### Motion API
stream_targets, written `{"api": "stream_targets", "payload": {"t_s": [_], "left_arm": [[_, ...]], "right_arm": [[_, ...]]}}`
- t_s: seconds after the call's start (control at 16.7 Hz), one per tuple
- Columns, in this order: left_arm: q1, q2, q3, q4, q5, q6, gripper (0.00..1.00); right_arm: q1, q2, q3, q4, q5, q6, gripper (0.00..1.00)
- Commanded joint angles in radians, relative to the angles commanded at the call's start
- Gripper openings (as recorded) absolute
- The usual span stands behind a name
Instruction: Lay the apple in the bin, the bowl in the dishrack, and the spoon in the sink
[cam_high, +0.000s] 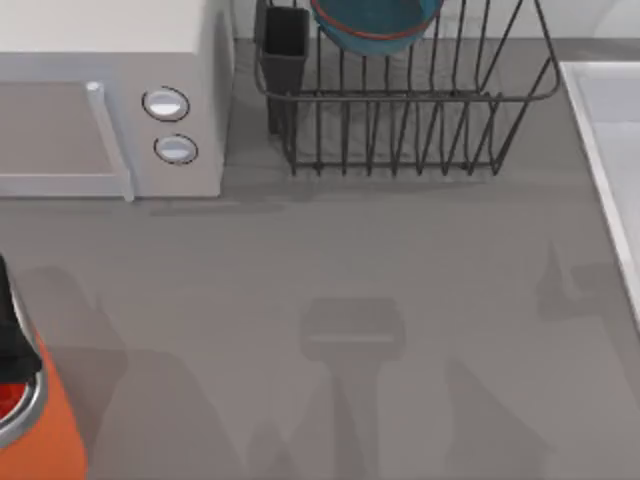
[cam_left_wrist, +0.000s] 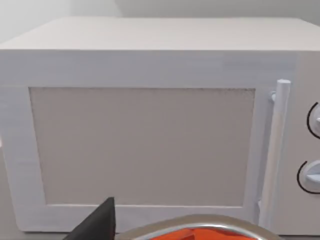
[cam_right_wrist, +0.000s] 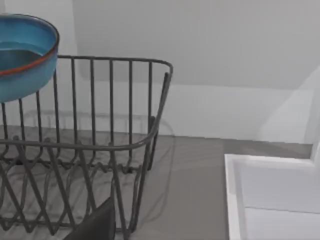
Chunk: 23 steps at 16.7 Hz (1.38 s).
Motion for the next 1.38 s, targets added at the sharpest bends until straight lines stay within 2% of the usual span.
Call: {"api": "stream_targets", "payload": {"t_s": [0.3, 0.6, 1.02, 1.38], "left_arm": [[0.0, 0.0, 0.0, 0.0, 0.0, 0.0, 1.0], [0.0, 0.0, 0.0, 0.0, 0.0, 0.0, 1.0], [0.0, 0.0, 0.0, 0.0, 0.0, 0.0, 1.0], [0.0, 0.0, 0.0, 0.0, 0.0, 0.0, 1.0]], "right_arm": [[-0.126, -0.429, -0.2, -0.172, -0.064, -0.012, 1.0], [-0.183, -0.601, -0.264, -0.25, -0.072, -0.014, 1.0], [-0.182, -0.588, -0.251, -0.262, -0.072, -0.006, 1.0], [-0.206, -0.301, -0.047, -0.508, -0.074, 0.148, 1.0]]}}
